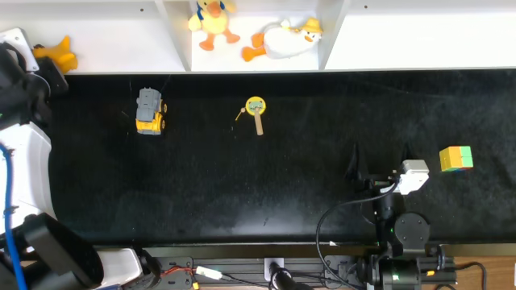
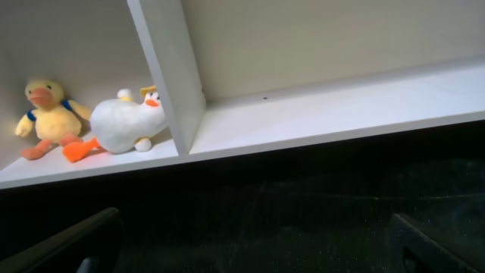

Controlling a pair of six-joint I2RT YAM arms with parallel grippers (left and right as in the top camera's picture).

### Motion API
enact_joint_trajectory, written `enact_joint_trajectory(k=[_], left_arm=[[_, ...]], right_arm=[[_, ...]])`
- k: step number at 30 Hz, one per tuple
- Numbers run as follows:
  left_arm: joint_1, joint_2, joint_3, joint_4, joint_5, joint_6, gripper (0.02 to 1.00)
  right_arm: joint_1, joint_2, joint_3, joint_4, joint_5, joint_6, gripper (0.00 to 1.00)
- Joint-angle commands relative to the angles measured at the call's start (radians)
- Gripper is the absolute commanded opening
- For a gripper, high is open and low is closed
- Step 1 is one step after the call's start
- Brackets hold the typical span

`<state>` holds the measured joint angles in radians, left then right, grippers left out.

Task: Store Toys

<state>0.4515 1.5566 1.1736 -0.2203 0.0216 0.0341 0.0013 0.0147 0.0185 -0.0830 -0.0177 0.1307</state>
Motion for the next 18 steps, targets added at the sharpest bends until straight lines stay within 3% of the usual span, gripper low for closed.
enact_joint_trajectory(k=[1, 7, 18], left_arm=[[0.002, 0.017, 0.006, 0.037, -0.008, -0.017, 0.049], [0.002, 0.019, 0.006, 0.059, 0.022, -0.017, 0.086], [-0.002, 0.018, 0.018, -0.047, -0.016, -0.041, 0.036]], right_arm=[[-0.002, -0.011, -0.013, 0.003, 0.010, 0.003, 0.993], [-0.002, -0.011, -0.013, 0.003, 0.010, 0.004, 0.996], [-0.002, -0.011, -0.013, 0.003, 0.010, 0.004, 0.996]])
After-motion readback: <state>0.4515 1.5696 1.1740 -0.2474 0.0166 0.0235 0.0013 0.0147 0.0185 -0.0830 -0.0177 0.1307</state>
